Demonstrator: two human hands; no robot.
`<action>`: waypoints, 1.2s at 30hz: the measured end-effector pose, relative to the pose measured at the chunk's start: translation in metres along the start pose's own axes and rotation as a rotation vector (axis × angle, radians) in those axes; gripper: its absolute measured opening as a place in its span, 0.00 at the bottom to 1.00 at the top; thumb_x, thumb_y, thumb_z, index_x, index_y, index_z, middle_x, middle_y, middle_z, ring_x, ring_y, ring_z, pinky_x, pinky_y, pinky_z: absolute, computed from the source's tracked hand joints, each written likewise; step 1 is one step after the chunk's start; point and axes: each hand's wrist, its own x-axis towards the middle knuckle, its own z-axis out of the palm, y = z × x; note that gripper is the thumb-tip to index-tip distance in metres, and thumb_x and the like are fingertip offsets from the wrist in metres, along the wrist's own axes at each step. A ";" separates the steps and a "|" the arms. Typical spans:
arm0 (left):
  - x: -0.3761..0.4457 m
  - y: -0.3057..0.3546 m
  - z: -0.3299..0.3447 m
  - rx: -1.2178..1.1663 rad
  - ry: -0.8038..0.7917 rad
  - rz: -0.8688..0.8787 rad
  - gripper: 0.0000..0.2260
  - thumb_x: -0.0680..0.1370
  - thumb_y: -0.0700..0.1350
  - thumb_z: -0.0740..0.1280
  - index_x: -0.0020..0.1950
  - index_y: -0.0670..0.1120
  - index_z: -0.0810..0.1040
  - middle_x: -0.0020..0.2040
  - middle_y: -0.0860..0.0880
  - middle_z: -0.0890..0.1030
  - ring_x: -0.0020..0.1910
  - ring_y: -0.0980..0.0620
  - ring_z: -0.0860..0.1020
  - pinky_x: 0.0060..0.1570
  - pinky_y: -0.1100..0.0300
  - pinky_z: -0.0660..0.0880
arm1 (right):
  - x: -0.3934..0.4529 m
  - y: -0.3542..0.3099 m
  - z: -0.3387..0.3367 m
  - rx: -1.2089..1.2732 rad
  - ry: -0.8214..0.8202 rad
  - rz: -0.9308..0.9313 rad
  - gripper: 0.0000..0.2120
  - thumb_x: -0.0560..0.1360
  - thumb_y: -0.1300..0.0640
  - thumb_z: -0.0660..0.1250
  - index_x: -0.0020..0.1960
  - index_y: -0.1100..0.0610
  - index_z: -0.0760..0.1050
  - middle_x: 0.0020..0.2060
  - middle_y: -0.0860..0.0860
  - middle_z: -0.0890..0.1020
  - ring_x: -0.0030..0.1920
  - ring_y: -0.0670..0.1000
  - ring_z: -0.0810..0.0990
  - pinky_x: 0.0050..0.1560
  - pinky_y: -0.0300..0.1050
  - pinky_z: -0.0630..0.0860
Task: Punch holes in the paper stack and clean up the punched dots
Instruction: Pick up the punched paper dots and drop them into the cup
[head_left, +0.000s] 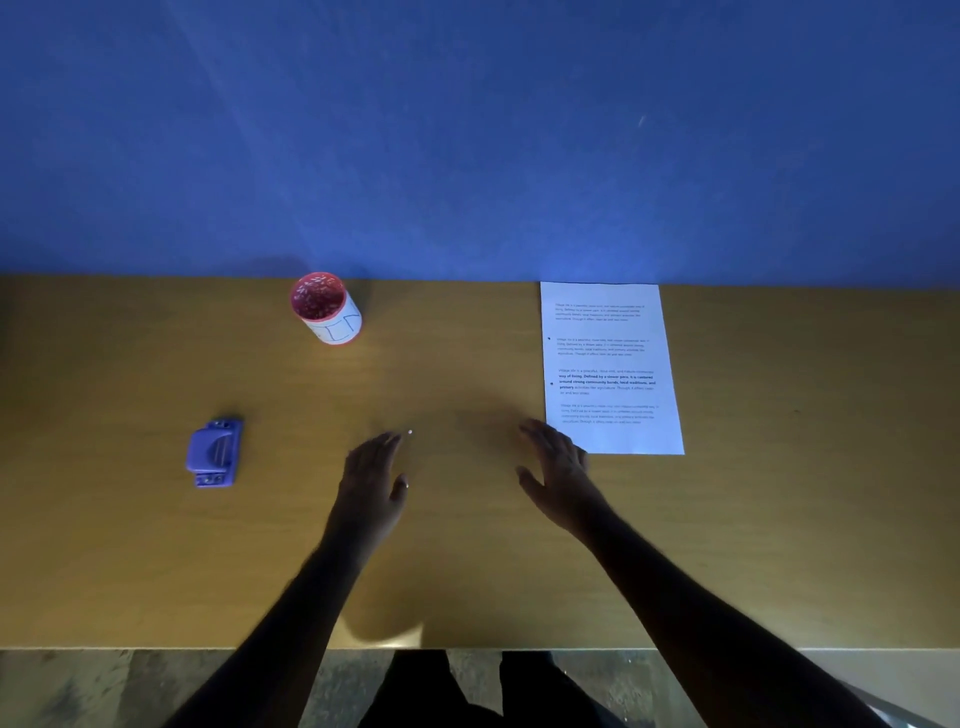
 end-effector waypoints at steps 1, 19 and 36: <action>-0.003 -0.003 -0.002 -0.006 0.029 -0.022 0.27 0.74 0.34 0.76 0.73 0.39 0.77 0.68 0.40 0.80 0.66 0.35 0.78 0.67 0.42 0.74 | -0.001 -0.003 0.003 0.000 0.001 -0.004 0.30 0.79 0.53 0.67 0.79 0.50 0.64 0.78 0.50 0.67 0.76 0.53 0.66 0.70 0.51 0.62; -0.015 -0.001 -0.006 -0.115 -0.030 -0.252 0.10 0.73 0.49 0.79 0.53 0.56 0.85 0.54 0.58 0.82 0.57 0.50 0.80 0.53 0.53 0.61 | -0.009 -0.046 0.030 -0.002 -0.052 -0.069 0.28 0.79 0.54 0.66 0.77 0.51 0.65 0.76 0.49 0.68 0.76 0.52 0.65 0.67 0.52 0.64; -0.009 0.006 -0.011 -0.047 -0.068 -0.231 0.02 0.77 0.49 0.75 0.46 0.55 0.84 0.51 0.57 0.83 0.55 0.52 0.80 0.50 0.54 0.57 | -0.011 -0.048 0.033 -0.027 -0.085 -0.049 0.25 0.81 0.53 0.66 0.76 0.50 0.66 0.76 0.48 0.69 0.76 0.51 0.65 0.65 0.47 0.61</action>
